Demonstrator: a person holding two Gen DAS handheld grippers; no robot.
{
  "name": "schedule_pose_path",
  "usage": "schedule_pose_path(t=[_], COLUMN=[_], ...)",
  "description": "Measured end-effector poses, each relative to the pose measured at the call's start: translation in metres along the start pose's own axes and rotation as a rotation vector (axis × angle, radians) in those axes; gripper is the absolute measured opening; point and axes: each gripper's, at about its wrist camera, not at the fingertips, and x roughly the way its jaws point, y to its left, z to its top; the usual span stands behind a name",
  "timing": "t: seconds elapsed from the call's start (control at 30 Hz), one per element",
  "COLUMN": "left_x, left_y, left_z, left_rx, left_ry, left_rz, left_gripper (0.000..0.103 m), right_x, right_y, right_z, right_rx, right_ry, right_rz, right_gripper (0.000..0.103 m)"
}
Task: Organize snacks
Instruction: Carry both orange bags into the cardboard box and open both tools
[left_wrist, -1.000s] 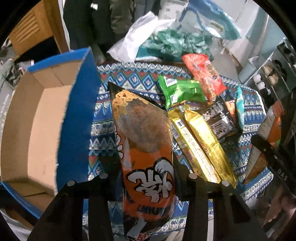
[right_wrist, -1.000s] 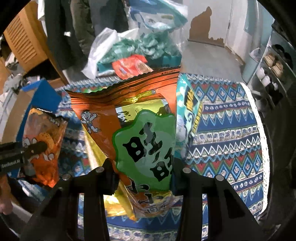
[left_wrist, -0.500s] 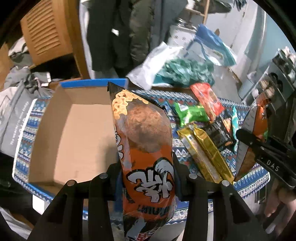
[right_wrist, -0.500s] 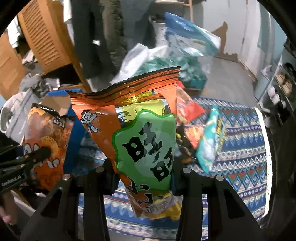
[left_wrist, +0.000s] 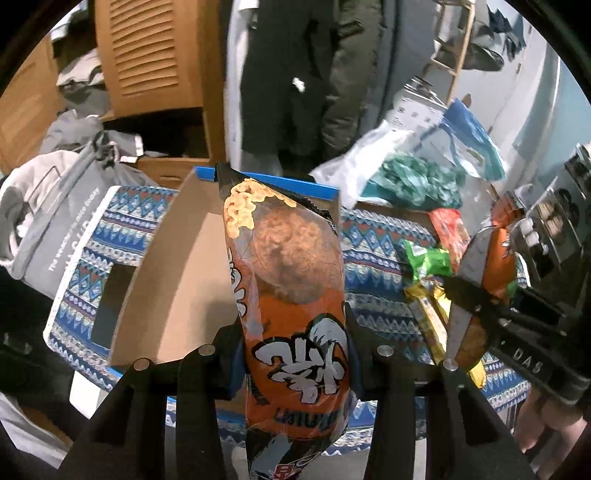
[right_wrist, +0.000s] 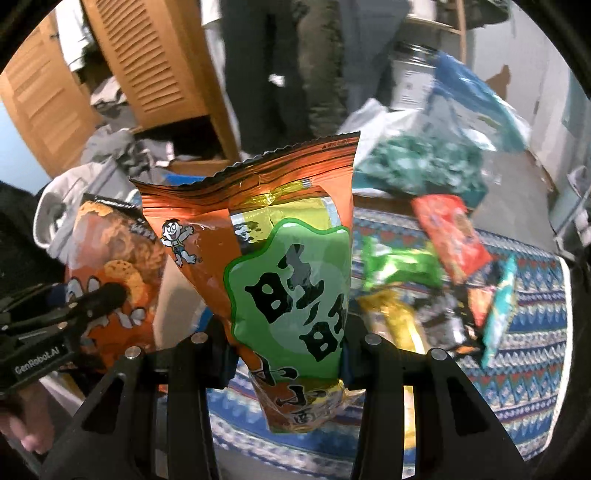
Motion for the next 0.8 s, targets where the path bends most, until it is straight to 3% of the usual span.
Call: schedule_pose_path(t=[0.4, 0.8], left_x=[0.006, 0.036], left_y=[0.054, 0.095], left_z=[-0.001, -0.009], left_rx=[-0.068, -0.143], left_ry=[0.0, 0.065], left_rz=[0.045, 0.061], left_gripper=[0.044, 0.044], right_x=[0.037, 0.072], right_y=[0.079, 0.112], right_z=[0.019, 0.027], right_rx=[-0.086, -0.089], right_ry=[0.05, 0.114], right_rz=[0.074, 0.106], right_gripper=[0.041, 0.041])
